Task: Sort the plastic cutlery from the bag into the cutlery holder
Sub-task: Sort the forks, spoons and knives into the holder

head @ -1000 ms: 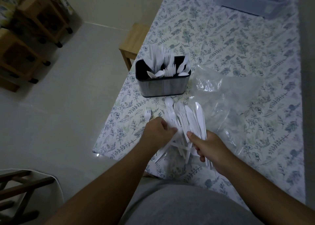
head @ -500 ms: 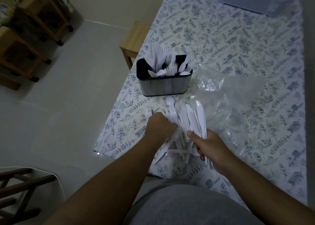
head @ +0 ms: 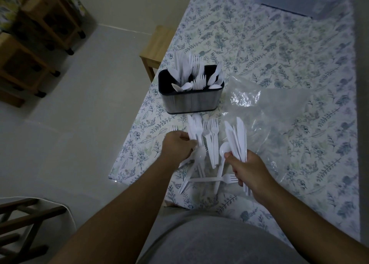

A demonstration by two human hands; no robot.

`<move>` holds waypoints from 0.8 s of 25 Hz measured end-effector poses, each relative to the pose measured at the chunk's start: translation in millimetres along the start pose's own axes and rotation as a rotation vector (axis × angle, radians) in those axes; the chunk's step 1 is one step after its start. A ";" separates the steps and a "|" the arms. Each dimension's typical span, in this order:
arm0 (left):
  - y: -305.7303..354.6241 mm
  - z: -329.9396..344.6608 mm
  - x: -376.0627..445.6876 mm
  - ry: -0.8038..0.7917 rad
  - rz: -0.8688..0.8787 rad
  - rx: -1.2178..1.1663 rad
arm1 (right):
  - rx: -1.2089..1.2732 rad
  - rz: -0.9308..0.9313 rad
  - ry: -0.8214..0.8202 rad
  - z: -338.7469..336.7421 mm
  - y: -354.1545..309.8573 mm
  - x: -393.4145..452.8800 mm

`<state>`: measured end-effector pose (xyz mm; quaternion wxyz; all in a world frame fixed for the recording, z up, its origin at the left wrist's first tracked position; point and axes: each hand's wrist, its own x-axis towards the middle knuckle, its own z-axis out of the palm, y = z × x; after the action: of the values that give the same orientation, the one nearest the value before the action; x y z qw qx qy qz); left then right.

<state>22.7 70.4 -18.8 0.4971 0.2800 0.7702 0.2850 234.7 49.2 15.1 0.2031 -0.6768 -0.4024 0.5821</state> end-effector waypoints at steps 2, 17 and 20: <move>1.6 -7.2 -0.7 0.028 -0.002 -0.118 | 0.001 0.003 -0.004 0.8 0.3 1.4; 59.4 -1.1 -47.4 0.023 0.548 -0.151 | 0.220 -0.273 -0.003 9.2 -59.5 -3.0; 67.7 0.4 -51.3 -0.136 0.457 -0.254 | 0.238 -0.251 0.000 10.2 -68.2 0.6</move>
<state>51.0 79.9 60.7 0.5016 0.4003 0.6100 0.4648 204.0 88.3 63.0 0.3528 -0.5926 -0.4119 0.5956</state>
